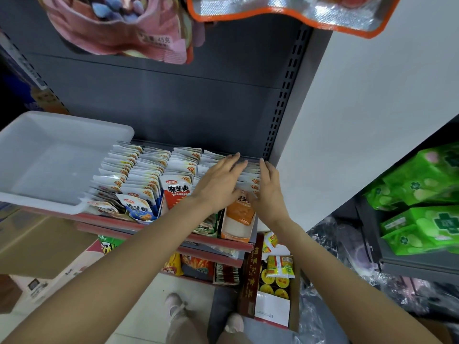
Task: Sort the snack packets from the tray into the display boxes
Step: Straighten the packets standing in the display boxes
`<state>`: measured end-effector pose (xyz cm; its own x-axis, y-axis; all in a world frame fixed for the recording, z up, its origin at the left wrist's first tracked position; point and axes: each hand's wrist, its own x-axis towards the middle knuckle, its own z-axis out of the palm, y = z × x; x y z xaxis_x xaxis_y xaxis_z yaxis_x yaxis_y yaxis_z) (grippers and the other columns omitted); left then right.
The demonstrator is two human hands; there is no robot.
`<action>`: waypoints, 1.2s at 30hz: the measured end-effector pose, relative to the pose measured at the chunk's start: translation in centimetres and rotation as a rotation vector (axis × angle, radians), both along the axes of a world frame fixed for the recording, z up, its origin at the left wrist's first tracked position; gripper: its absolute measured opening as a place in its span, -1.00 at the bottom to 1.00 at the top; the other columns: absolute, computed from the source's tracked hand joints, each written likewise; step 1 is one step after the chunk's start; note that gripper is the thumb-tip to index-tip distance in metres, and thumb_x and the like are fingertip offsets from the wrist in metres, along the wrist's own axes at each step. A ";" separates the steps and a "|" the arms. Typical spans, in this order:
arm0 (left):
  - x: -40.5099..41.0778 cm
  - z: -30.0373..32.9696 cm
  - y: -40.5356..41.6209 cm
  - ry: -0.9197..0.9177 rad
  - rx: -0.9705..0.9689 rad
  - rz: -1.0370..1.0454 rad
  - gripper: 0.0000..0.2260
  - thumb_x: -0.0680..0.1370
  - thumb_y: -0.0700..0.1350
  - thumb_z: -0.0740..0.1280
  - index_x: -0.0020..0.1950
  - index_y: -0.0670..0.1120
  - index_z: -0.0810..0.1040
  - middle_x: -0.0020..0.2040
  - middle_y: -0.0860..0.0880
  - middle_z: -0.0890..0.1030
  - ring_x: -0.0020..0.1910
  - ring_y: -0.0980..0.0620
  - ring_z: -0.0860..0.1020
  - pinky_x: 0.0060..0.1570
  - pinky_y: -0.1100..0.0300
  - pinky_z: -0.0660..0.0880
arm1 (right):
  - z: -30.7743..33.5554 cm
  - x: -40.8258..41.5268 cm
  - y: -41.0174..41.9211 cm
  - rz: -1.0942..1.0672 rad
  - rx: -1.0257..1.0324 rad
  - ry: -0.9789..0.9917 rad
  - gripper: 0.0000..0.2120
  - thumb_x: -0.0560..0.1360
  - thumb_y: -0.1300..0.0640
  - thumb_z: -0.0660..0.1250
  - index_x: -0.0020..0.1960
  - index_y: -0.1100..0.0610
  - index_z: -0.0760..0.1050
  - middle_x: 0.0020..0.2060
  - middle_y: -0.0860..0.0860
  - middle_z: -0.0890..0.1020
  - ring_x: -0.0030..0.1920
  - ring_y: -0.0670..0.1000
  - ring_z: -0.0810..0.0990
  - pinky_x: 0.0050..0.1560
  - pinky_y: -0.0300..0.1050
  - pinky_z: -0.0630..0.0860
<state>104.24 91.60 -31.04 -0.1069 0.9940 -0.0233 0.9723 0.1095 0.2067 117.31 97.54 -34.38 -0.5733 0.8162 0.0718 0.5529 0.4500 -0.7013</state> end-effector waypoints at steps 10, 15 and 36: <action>-3.5 -0.3 -1.6 0.100 -0.008 0.083 -0.52 0.65 0.04 -0.05 0.55 -0.04 -0.02 0.56 -0.06 -0.04 0.54 -0.02 -0.05 0.51 0.07 -0.04 | 2.0 -1.3 -0.8 0.193 0.272 -0.458 -0.29 0.59 0.01 0.18 0.53 0.18 -0.18 0.54 0.07 -0.14 0.53 0.04 -0.16 0.50 -0.09 -0.16; -5.0 0.0 -1.7 0.035 -0.051 0.017 -0.53 0.65 0.04 0.01 0.55 -0.02 0.03 0.56 -0.05 -0.01 0.53 -0.03 0.00 0.50 0.10 -0.03 | 2.4 -2.5 -1.4 0.136 0.294 -0.502 -0.35 0.59 0.12 0.18 0.53 0.21 -0.10 0.53 0.08 -0.03 0.53 0.04 -0.07 0.50 -0.14 -0.11; -13.9 0.5 -4.0 0.041 -0.307 -0.017 -0.46 0.66 0.07 -0.05 0.53 0.02 -0.27 0.52 -0.07 -0.32 0.52 -0.01 -0.24 0.48 0.04 -0.18 | 4.2 -8.7 -6.8 0.170 0.035 -0.663 -0.19 0.57 -0.24 0.02 0.51 0.23 -0.29 0.51 0.12 -0.27 0.51 0.05 -0.28 0.49 -0.09 -0.21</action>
<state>90.33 87.65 -30.50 -0.0978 0.9428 -0.3186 0.9814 0.1445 0.1266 108.59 90.73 -30.23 -0.6253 0.7143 -0.3142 0.7800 0.5849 -0.2225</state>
